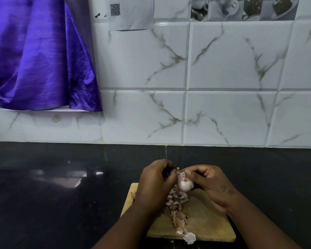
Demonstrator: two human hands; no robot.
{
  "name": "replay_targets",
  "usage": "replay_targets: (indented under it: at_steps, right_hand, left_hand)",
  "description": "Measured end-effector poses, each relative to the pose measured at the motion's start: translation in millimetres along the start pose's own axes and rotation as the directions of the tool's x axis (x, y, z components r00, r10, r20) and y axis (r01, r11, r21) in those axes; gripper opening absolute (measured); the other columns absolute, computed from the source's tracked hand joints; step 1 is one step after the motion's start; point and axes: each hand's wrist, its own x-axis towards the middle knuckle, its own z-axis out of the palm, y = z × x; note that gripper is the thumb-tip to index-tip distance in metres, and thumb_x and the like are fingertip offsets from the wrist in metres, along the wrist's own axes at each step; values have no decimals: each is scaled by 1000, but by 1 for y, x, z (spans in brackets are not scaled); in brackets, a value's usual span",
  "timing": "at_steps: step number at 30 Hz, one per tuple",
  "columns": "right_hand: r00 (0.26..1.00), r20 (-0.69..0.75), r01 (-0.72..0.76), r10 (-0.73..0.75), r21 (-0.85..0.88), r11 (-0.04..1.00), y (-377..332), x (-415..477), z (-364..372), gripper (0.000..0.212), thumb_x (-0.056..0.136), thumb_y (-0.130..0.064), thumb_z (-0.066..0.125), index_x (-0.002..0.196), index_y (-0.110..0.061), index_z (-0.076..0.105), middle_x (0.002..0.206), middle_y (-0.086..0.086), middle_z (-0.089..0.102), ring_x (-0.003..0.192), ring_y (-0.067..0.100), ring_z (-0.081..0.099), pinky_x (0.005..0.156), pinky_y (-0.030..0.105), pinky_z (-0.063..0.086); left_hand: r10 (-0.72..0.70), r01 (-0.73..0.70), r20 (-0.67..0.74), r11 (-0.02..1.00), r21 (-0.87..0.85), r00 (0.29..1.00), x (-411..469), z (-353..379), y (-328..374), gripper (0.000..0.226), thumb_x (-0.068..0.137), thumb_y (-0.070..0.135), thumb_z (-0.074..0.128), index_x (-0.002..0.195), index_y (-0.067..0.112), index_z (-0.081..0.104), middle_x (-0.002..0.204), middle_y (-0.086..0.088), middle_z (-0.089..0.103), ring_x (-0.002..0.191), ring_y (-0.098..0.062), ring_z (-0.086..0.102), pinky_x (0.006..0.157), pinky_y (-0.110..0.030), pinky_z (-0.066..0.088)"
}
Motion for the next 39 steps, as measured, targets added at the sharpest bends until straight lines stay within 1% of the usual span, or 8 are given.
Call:
replay_targets:
  at_steps: [3,8,14,19,22,27,32,39]
  right_hand:
    - [999,-7,41,-41,26,999,0,1,0,31,79,-29,80,98,-5,81,101,20,79,94,33,74,83,41,62]
    - [998,56,7,-21,242,970,-4,1,-4,70,51,-49,98,102,-5,80,106,26,77,91,31,75,79,40,63]
    - [997,75,-9,-8,228,974,-3,1,-2,70,50,-48,98,102,-5,81,106,26,77,92,31,76,78,39,63]
    - [999,40,-21,12,239,971,-6,0,-2,32,72,-25,81,98,-7,82,106,25,77,94,33,74,80,40,64]
    - [999,47,-19,8,237,971,-5,0,-3,36,71,-25,82,102,-5,81,109,26,76,98,35,74,84,42,63]
    - [999,45,-14,5,209,978,-5,0,-4,27,76,-18,76,100,-4,81,108,26,76,101,39,74,86,44,62]
    - [996,87,-10,-8,199,980,-7,0,-3,68,50,-45,99,101,-4,80,107,26,76,95,34,76,78,37,63]
    - [996,91,6,-25,203,979,-4,1,-3,72,50,-50,98,102,-4,80,109,26,76,98,33,76,79,37,63]
  left_hand:
    - [-128,125,-44,990,-57,991,1,0,-4,16,94,16,69,81,25,67,75,3,67,69,-12,62,62,-37,52]
    - [-240,228,42,955,189,970,2,-4,-12,18,93,22,67,76,20,63,74,2,66,69,-11,60,62,-35,47]
    - [-145,136,-1,925,356,989,0,-9,-6,40,95,42,59,67,15,67,67,-1,65,62,-13,60,57,-37,47]
    - [-23,23,-21,1000,-17,1000,0,-8,1,30,95,42,61,76,22,71,73,2,65,71,-15,62,64,-45,53]
    - [16,-9,48,988,-153,999,-3,-6,5,31,97,50,58,83,26,72,79,4,68,77,-15,65,68,-47,55]
    - [93,-79,113,989,-122,989,-2,-5,1,27,102,44,54,80,30,59,78,7,60,74,-13,58,67,-49,51]
    - [119,-108,136,990,-88,983,-2,-5,0,26,106,33,51,80,37,51,78,14,54,75,-9,53,65,-30,42]
    - [129,-133,138,991,22,982,-3,-2,-4,22,107,30,51,85,34,50,82,15,54,80,-9,53,67,-22,40]
